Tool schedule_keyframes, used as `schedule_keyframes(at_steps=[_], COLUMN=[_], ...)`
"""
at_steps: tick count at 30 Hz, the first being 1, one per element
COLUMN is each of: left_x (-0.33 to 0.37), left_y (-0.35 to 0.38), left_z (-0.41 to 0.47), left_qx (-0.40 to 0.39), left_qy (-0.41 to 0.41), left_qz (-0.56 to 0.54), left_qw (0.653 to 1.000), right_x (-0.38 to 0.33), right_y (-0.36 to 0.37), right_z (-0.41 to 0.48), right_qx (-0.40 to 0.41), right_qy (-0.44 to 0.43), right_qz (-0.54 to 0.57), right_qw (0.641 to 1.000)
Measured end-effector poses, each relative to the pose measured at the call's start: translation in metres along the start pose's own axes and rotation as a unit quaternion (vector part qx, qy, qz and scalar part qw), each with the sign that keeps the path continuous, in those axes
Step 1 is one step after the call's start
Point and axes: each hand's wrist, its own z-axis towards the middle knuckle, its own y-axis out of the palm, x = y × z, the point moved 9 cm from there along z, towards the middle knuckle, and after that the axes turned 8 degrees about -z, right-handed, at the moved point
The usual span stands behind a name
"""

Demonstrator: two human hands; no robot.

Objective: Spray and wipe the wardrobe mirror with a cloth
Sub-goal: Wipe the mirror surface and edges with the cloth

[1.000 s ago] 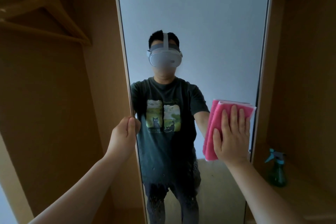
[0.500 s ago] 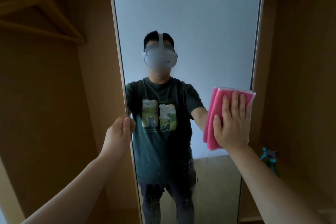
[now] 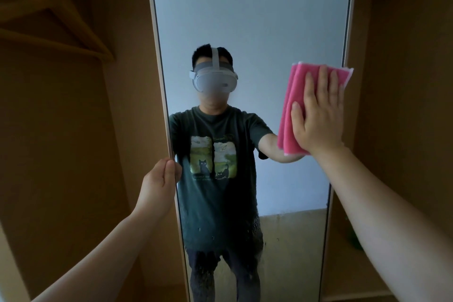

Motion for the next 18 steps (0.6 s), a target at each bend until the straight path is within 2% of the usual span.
schedule_keyframes(at_steps=[5, 18], left_x=[0.0, -0.001], left_y=[0.001, 0.002], left_z=[0.0, -0.002], left_qx=[-0.005, 0.004], left_qy=[-0.002, -0.008], left_qz=[-0.01, -0.023], left_qw=[1.0, 1.0], right_x=[-0.001, 0.0], right_y=[-0.007, 0.005], right_z=[0.022, -0.02], right_qx=[0.01, 0.005], right_qy=[0.0, -0.008], right_qz=[-0.008, -0.006], right_qw=[1.0, 1.0])
